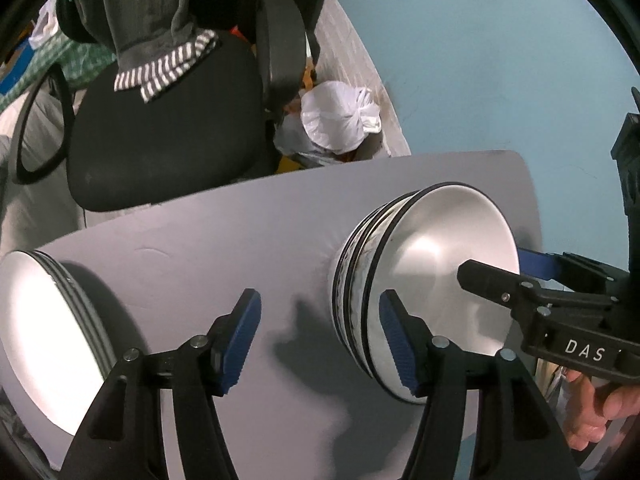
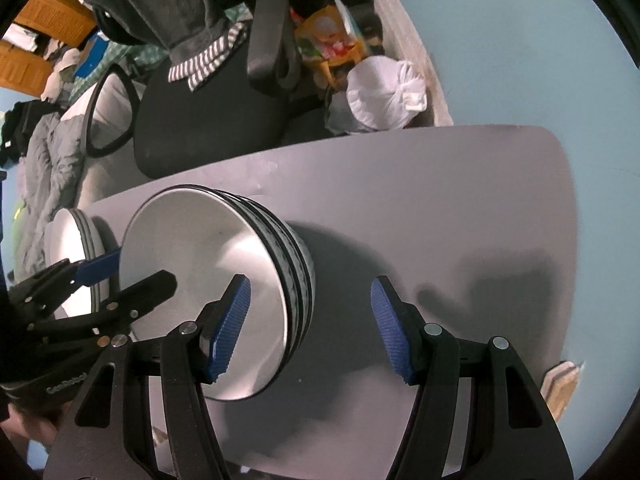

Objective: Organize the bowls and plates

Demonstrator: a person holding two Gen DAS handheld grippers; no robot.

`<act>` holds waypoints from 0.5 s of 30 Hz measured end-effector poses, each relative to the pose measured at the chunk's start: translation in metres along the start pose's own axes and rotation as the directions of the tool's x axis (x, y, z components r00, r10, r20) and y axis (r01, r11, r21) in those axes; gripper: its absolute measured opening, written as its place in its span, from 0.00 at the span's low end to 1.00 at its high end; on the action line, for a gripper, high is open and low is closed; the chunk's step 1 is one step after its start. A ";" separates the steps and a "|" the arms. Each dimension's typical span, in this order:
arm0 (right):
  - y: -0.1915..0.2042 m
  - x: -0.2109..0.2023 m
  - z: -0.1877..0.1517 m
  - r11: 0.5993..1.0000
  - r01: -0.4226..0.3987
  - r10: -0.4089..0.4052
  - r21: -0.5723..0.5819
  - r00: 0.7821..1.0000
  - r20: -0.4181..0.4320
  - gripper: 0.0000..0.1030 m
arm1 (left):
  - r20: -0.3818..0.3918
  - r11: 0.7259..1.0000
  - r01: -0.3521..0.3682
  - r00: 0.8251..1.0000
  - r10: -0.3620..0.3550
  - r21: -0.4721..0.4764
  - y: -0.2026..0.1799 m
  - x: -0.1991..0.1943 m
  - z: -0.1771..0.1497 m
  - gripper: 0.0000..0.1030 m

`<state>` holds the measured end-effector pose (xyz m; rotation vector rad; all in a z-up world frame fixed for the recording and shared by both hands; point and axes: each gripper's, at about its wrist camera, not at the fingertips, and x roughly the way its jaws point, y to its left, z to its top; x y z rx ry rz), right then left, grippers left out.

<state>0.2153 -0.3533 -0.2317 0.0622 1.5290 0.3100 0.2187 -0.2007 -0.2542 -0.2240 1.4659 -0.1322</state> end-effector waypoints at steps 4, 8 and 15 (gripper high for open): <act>-0.003 0.007 0.001 1.000 -0.018 0.017 -0.007 1.000 -0.023 0.61 | -0.025 1.000 0.009 1.000 -0.010 -0.030 0.000 0.009 0.001 0.61; -0.003 0.010 0.003 0.999 -0.028 0.027 -0.023 0.999 -0.033 0.61 | -0.036 0.999 0.011 0.999 -0.012 -0.039 -0.004 0.016 0.001 0.61; -0.002 0.016 0.005 0.999 -0.034 0.032 -0.038 0.999 -0.043 0.61 | -0.038 0.999 0.020 0.999 -0.022 -0.047 -0.005 0.019 0.002 0.61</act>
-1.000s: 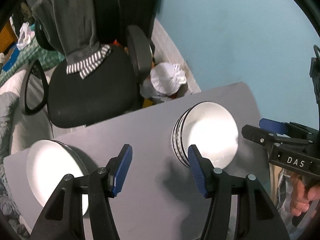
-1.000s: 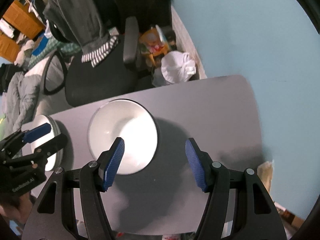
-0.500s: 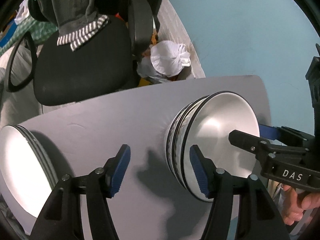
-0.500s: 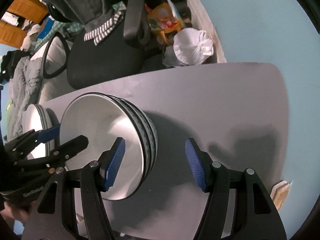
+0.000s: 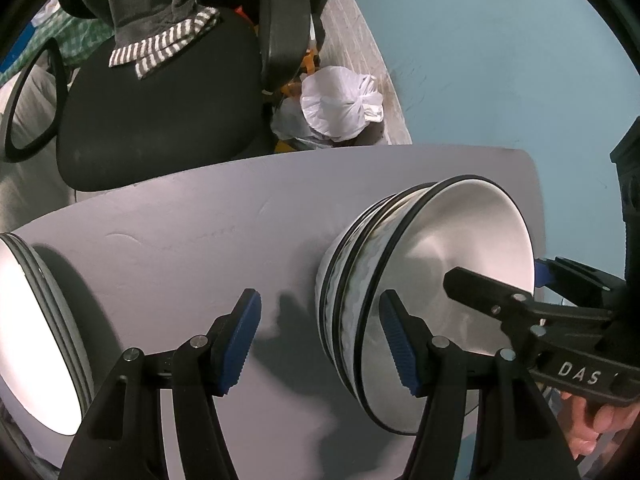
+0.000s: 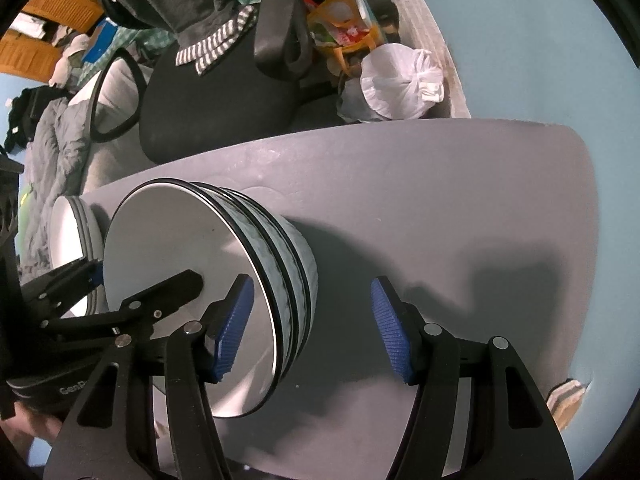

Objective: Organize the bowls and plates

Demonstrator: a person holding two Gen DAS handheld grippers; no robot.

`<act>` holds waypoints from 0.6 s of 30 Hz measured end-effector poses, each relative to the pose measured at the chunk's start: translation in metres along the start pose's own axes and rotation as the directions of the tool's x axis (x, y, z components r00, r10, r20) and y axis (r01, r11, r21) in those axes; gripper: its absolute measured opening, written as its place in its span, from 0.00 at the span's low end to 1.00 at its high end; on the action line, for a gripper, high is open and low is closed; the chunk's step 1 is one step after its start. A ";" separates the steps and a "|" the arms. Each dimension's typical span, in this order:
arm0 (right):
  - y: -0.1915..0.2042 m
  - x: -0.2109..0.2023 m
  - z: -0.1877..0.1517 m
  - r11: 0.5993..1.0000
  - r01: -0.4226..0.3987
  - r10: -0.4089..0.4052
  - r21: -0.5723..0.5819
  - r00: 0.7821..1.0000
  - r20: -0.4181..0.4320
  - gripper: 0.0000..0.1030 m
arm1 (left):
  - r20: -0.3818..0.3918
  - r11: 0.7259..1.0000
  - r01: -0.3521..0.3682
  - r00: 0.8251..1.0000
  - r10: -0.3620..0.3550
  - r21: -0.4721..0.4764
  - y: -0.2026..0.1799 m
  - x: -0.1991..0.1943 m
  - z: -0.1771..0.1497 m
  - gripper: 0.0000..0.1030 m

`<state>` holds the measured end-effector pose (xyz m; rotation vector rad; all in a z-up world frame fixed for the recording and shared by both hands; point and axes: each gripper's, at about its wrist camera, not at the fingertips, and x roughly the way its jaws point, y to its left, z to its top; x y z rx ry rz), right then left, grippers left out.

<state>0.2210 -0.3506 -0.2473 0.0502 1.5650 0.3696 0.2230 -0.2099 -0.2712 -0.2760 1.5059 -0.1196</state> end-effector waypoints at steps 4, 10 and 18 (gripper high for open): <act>0.000 0.007 0.000 1.000 -0.005 0.005 -0.002 1.000 -0.015 0.56 | -0.001 1.000 0.028 1.000 -0.029 -0.006 0.004 0.002 0.002 0.61; -0.003 0.009 0.002 0.995 -0.095 0.095 0.040 0.995 -0.021 0.35 | -0.003 0.996 0.080 0.997 -0.080 -0.042 0.012 0.002 0.005 0.57; -0.003 0.009 0.000 0.991 -0.118 0.120 0.069 0.992 -0.030 0.29 | 0.012 0.995 0.093 0.996 -0.093 0.021 0.006 -0.006 0.001 0.23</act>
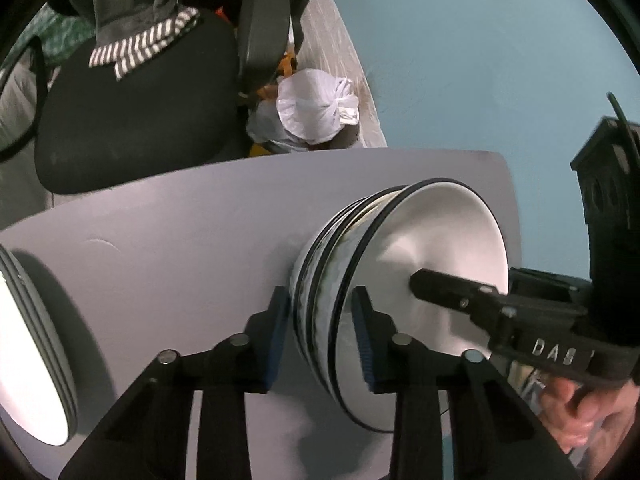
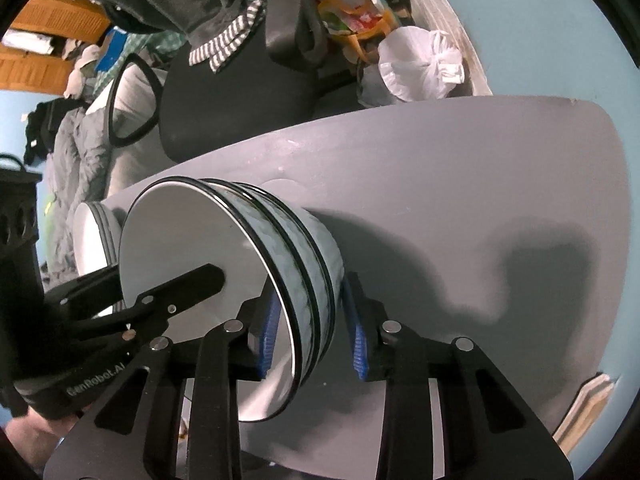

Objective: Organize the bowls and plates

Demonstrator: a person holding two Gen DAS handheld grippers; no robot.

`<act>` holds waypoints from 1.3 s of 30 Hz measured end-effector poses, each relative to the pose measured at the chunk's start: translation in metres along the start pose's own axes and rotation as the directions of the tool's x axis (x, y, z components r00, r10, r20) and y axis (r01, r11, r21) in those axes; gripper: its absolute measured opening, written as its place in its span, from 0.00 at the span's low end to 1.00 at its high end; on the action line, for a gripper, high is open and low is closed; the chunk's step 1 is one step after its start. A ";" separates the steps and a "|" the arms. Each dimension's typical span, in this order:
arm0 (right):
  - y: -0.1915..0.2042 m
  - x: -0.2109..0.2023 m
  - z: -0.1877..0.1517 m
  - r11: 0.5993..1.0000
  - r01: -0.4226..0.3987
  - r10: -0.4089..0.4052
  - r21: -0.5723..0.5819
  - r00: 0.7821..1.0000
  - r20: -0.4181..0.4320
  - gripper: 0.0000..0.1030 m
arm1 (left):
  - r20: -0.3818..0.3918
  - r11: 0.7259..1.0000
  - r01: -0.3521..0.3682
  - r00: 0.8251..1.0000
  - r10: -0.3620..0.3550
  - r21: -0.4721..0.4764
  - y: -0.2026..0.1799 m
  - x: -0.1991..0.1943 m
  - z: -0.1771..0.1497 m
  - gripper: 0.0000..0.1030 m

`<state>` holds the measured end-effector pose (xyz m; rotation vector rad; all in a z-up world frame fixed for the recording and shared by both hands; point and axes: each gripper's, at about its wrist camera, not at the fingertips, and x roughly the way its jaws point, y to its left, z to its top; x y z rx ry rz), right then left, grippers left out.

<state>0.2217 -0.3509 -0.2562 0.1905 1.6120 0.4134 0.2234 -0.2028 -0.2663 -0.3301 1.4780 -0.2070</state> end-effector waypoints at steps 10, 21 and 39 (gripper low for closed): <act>0.009 0.007 -0.017 0.999 -0.030 0.030 0.024 0.999 -0.020 0.23 | -0.018 0.998 -0.063 0.998 0.063 0.009 0.015 -0.010 -0.015 0.16; 0.048 0.029 -0.043 0.999 -0.017 0.014 -0.052 0.997 -0.072 0.23 | -0.052 0.997 -0.075 0.996 0.074 -0.032 0.048 -0.020 -0.059 0.16; 0.048 0.034 -0.040 0.997 -0.037 0.032 -0.066 0.996 -0.078 0.26 | -0.032 0.998 -0.026 0.999 0.024 -0.054 0.052 -0.016 -0.059 0.28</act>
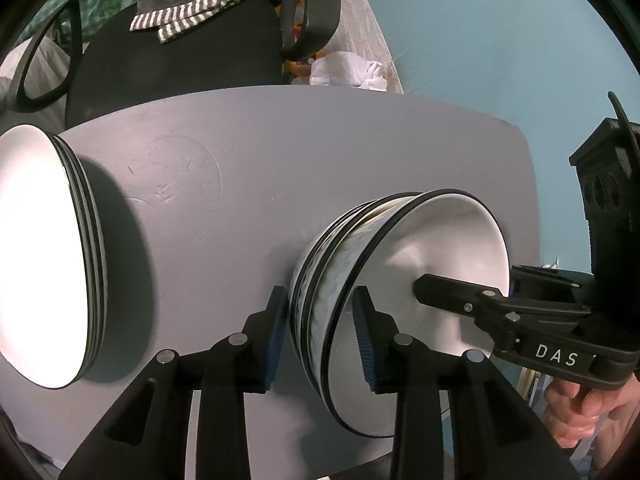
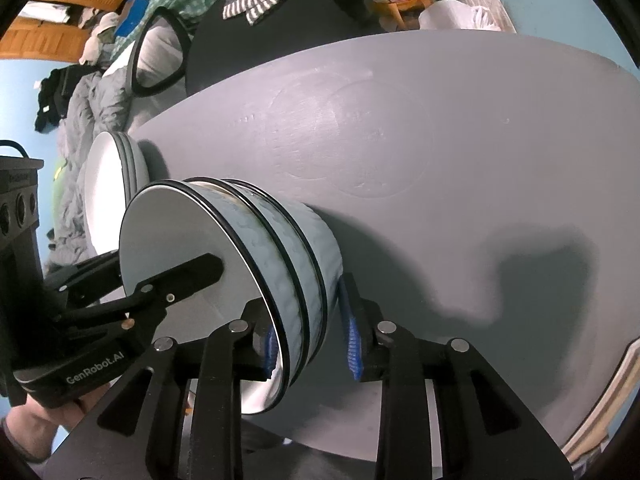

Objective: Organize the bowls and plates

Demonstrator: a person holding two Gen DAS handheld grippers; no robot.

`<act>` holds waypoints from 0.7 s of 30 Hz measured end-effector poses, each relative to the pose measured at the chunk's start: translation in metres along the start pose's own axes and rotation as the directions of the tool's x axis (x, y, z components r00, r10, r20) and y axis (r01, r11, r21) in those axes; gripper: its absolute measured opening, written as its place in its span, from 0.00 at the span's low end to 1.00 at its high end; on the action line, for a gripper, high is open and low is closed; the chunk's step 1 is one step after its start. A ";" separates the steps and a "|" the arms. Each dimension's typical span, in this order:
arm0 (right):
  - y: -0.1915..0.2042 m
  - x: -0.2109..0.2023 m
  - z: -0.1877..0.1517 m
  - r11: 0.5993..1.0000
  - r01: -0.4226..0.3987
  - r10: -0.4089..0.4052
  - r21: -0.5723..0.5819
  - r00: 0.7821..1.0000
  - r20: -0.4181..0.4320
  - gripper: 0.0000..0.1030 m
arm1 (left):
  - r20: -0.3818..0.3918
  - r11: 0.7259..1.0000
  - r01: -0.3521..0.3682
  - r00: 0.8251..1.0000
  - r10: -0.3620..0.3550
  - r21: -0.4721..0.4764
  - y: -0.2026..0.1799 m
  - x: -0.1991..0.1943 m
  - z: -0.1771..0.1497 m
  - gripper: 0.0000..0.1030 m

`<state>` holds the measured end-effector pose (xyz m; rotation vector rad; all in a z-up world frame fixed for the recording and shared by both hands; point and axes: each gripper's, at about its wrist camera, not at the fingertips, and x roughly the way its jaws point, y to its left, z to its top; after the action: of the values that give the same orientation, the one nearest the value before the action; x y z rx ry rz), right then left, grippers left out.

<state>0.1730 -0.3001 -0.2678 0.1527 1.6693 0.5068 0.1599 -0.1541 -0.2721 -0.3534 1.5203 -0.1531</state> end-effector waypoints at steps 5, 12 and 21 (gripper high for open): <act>-0.001 -0.002 -0.003 1.000 -0.001 0.001 0.013 1.000 0.012 0.25 | -0.006 0.996 0.024 1.000 -0.024 -0.084 0.018 -0.005 -0.004 0.16; 0.007 0.001 -0.009 1.000 0.014 -0.014 -0.007 1.000 0.003 0.23 | 0.011 0.997 -0.016 1.000 0.017 -0.082 0.023 -0.010 -0.023 0.15; 0.024 0.007 -0.014 1.000 -0.006 0.006 -0.013 1.000 -0.010 0.23 | 0.010 0.993 -0.042 0.999 0.043 -0.112 0.039 -0.020 -0.044 0.15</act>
<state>0.1541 -0.2792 -0.2627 0.1457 1.6751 0.5233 0.1109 -0.1171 -0.2657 -0.4095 1.5269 -0.0324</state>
